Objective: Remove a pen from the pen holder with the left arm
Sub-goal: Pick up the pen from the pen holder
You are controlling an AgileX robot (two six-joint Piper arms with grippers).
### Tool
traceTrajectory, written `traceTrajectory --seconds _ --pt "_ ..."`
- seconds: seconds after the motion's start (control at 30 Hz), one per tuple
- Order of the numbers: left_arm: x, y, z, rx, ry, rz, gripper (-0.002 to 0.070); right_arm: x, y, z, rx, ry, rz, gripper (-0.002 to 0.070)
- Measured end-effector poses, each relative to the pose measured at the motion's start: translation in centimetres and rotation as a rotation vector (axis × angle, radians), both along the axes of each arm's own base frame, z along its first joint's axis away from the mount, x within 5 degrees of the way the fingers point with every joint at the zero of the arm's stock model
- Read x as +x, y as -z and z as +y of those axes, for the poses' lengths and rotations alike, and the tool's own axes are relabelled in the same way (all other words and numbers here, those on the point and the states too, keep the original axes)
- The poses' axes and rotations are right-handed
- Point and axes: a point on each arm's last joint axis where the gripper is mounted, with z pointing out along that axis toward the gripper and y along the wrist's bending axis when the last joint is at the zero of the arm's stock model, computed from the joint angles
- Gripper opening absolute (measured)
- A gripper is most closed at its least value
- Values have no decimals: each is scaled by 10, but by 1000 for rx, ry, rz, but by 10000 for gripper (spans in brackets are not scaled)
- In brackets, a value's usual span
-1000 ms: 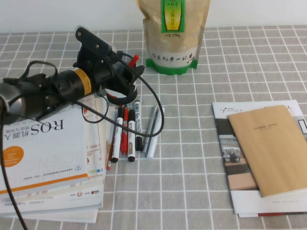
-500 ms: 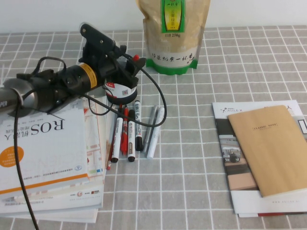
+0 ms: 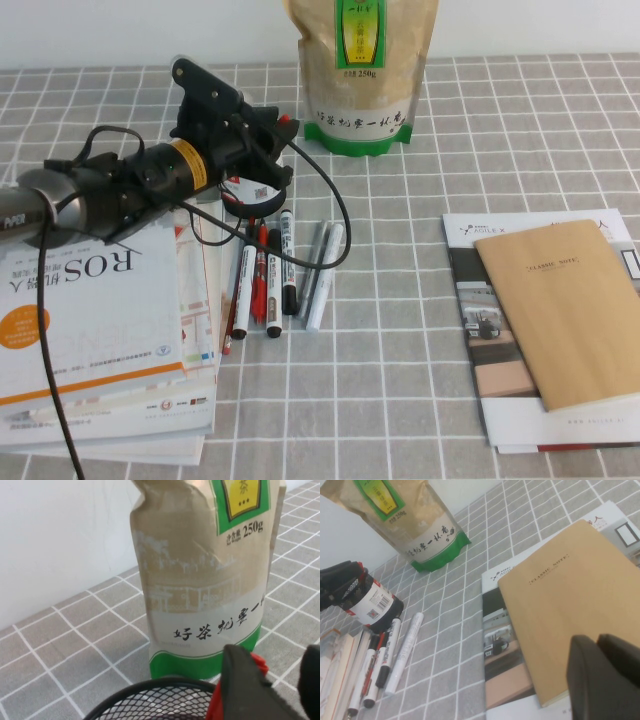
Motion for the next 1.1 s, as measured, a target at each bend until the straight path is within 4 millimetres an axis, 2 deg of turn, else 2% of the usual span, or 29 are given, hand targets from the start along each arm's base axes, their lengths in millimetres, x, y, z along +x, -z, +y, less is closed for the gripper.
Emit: traceTrajectory --seconds 0.2,0.37,0.5,0.67,0.83,0.93,1.0,1.1 --pt "1 -6 -2 -2 6 -20 57 0 0 0 0 0 0 -13" --pt "1 -18 -4 -10 10 -50 13 0 0 0 0 0 0 -13" --pt "-2 -30 -6 -10 15 -77 1 0 0 0 0 0 0 -13" --pt "-10 -57 -5 -9 12 -125 -1 0 0 0 0 0 0 -13" --pt "-10 -63 1 -29 -59 -48 0 0 0 0 0 0 0 -13" --pt "-9 -59 4 -34 -106 17 52 0 0 0 0 0 0 -13" --pt "-9 -58 5 -41 -124 41 140 0 0 0 0 0 0 -13" --pt "-8 -57 6 -57 -140 60 340 0 0 0 0 0 0 -13"
